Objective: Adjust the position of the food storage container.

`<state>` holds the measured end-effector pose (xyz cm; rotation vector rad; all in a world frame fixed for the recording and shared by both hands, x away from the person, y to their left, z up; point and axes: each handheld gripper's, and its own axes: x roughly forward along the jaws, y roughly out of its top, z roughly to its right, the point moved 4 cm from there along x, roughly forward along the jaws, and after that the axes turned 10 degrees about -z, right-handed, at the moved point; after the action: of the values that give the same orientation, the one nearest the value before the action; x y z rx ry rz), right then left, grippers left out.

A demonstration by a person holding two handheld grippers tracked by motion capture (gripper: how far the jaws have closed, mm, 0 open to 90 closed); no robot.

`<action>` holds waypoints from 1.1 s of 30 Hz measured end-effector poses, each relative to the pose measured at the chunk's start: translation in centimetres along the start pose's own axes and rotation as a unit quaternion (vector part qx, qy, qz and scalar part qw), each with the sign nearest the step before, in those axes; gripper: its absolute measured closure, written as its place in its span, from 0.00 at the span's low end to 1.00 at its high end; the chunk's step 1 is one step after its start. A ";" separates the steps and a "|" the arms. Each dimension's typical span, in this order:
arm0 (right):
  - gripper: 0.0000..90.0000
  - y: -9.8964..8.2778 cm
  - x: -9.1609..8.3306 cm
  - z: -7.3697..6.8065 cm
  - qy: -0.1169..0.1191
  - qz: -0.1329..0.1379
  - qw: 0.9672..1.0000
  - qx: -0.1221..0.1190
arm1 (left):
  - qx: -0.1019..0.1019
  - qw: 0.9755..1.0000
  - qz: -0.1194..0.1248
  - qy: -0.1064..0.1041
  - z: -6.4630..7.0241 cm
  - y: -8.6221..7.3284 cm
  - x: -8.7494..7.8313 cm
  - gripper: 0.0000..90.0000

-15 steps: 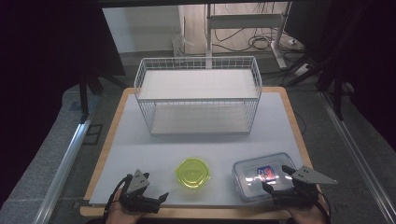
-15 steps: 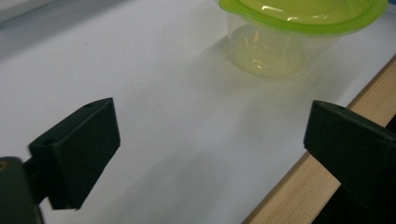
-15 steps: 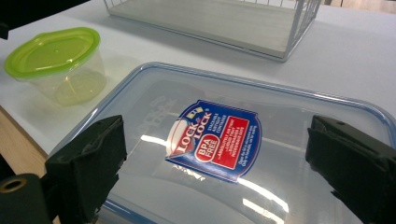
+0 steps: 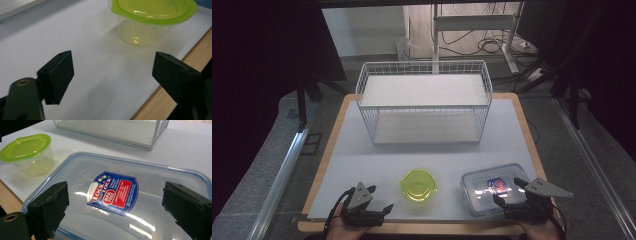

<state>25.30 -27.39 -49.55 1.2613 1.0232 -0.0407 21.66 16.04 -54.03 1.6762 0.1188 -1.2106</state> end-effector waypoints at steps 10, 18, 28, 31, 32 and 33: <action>0.09 0.2 -0.2 -0.1 -0.009 0.006 1.000 -0.004 | 0.018 0.998 0.008 -0.057 1.8 0.5 0.2 0.64; 0.11 0.3 -0.4 0.0 -0.018 0.011 1.000 -0.003 | 0.043 0.992 0.019 -0.113 5.2 1.4 1.4 1.00; 0.12 0.3 -0.6 -0.1 -0.025 0.014 1.000 -0.005 | 0.070 0.991 0.002 -0.114 8.3 3.2 4.9 1.00; 0.12 0.3 -0.6 0.0 -0.025 0.014 1.000 -0.005 | 0.060 0.993 -0.004 -0.103 8.2 3.4 5.8 1.00; 0.12 0.3 -0.6 0.0 -0.026 0.013 1.000 -0.006 | 0.055 0.993 -0.006 -0.099 8.0 3.4 6.1 1.00; 0.12 0.3 -0.6 0.0 -0.027 0.013 1.000 -0.007 | 0.050 0.994 -0.007 -0.095 7.8 3.5 6.3 1.00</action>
<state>25.11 -27.53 -48.92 1.2536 0.9589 -0.0478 21.70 5.64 -56.18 1.6382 -0.0494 -1.4001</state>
